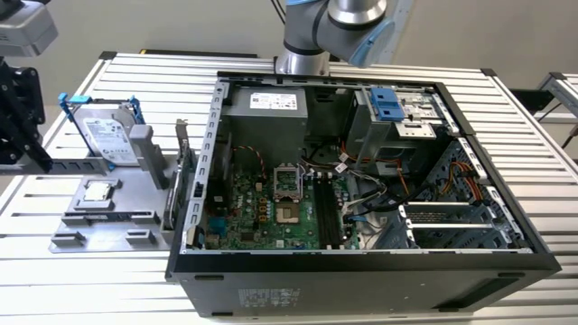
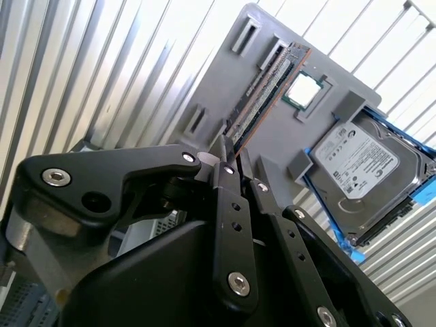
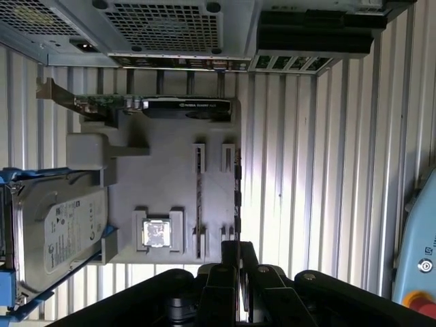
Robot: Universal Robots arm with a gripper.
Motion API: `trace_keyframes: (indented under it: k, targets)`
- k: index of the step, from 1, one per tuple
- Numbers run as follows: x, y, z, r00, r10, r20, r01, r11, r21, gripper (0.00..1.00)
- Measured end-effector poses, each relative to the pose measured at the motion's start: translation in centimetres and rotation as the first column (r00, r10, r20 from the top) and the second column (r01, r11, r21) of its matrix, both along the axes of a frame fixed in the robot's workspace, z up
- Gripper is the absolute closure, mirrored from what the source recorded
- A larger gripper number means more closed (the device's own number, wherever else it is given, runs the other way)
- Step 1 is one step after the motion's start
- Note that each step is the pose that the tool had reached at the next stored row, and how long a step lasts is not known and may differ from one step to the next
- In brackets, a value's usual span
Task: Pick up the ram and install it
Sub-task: 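Pick up the ram and move it above insertion slot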
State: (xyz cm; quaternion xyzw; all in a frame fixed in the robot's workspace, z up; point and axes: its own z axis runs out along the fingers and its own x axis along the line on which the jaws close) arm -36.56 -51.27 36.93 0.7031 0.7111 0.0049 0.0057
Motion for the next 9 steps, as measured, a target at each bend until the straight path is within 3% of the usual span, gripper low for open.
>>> trace_keyframes:
  k: [9]
  targets:
    - [0.11,0.01,0.19,1.0000,-0.001,0.0004,0.001,1.0000,-0.0001,1.00]
